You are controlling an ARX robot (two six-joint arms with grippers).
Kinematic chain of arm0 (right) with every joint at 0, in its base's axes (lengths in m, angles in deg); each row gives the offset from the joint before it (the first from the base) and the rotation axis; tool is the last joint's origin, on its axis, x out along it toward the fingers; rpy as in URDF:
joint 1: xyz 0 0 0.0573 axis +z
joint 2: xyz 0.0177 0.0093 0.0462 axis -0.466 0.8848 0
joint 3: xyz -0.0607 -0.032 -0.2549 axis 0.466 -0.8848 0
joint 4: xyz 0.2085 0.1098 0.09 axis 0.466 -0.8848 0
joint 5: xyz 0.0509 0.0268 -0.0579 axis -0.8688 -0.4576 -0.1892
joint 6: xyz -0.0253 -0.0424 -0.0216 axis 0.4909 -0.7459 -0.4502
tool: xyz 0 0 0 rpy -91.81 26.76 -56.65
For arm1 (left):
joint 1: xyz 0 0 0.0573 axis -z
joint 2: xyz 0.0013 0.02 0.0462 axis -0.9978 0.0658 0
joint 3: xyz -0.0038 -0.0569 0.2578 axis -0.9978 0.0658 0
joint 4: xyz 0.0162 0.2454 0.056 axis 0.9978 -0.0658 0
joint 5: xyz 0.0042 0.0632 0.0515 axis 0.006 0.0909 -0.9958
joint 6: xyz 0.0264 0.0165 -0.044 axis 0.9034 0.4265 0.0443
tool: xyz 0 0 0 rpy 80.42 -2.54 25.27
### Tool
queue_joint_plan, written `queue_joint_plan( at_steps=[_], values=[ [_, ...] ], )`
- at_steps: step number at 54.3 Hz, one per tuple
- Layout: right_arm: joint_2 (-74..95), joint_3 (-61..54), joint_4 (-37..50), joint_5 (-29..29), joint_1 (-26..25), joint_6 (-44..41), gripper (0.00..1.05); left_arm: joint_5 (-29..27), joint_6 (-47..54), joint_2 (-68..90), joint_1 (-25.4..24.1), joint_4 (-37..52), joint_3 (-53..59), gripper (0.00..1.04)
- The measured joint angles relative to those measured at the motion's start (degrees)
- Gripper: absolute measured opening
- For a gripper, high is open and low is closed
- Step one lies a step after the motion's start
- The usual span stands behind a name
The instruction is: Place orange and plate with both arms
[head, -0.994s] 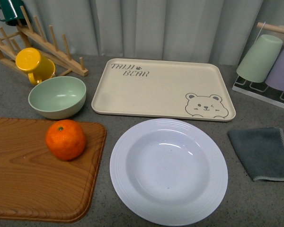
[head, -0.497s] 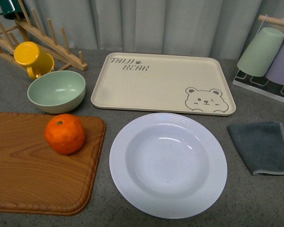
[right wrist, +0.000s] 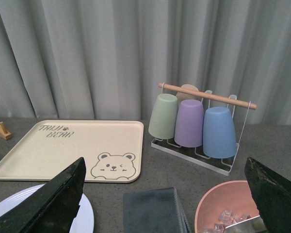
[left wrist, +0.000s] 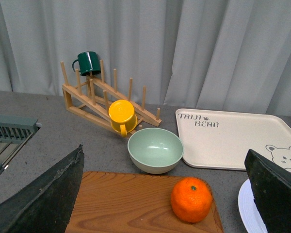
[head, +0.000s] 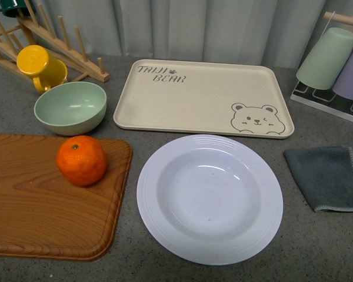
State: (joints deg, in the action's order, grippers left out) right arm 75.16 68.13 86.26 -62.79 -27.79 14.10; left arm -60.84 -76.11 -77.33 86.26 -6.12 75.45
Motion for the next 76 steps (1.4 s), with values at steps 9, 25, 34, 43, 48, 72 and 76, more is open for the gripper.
queue_joint_plan(
  at_steps=[9, 25, 34, 43, 48, 72, 76],
  values=[
    [0.0, 0.0, 0.0, 0.0, 0.0, 0.0, 0.96, 0.0, 0.0, 0.0, 0.0, 0.0, 0.0, 0.98],
    [0.0, 0.0, 0.0, 0.0, 0.0, 0.0, 0.96, 0.0, 0.0, 0.0, 0.0, 0.0, 0.0, 0.98],
    [0.0, 0.0, 0.0, 0.0, 0.0, 0.0, 0.96, 0.0, 0.0, 0.0, 0.0, 0.0, 0.0, 0.98],
    [0.0, 0.0, 0.0, 0.0, 0.0, 0.0, 0.96, 0.0, 0.0, 0.0, 0.0, 0.0, 0.0, 0.98],
    [0.0, 0.0, 0.0, 0.0, 0.0, 0.0, 0.96, 0.3, -0.1, 0.1, -0.1, -0.1, 0.0, 0.98],
    [0.0, 0.0, 0.0, 0.0, 0.0, 0.0, 0.96, -0.3, -7.0, 43.1, 7.5, 17.1, -8.1, 0.98],
    [0.0, 0.0, 0.0, 0.0, 0.0, 0.0, 0.96, -0.9, -7.2, 52.4, 9.4, 21.1, -10.6, 0.98]
  ],
)
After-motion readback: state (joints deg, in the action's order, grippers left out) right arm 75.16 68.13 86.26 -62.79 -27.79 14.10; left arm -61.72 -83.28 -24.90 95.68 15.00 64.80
